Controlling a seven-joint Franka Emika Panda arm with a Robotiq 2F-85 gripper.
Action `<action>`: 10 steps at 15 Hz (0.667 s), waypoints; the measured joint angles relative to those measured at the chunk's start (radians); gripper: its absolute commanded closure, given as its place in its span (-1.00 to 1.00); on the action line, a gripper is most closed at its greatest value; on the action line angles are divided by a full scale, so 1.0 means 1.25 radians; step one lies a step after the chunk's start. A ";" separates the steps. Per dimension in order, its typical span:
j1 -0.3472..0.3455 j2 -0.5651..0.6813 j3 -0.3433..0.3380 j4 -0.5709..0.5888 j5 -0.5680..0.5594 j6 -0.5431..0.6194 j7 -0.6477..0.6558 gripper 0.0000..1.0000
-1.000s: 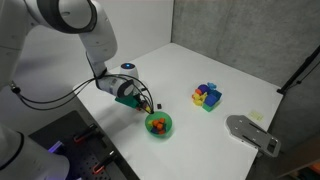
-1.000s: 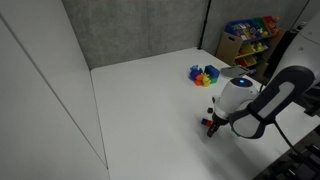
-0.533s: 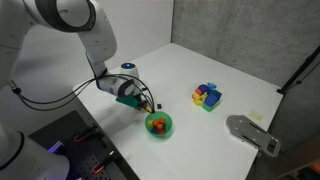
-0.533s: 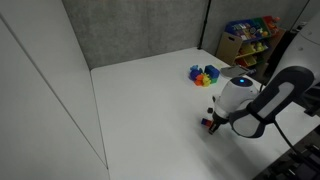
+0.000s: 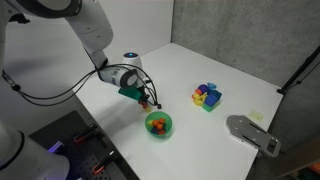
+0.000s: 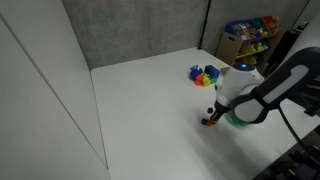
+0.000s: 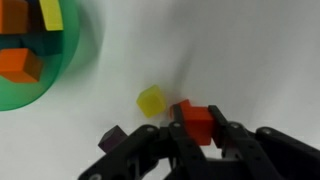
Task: Put one orange block in the bowl
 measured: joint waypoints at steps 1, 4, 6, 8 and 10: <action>0.005 -0.019 -0.014 -0.002 0.000 -0.024 0.012 0.79; 0.018 -0.069 -0.068 -0.014 -0.011 -0.076 0.055 0.79; 0.018 -0.093 -0.104 -0.025 -0.035 -0.094 0.088 0.79; 0.015 -0.111 -0.138 -0.037 -0.058 -0.104 0.118 0.78; 0.011 -0.123 -0.169 -0.049 -0.082 -0.107 0.145 -0.12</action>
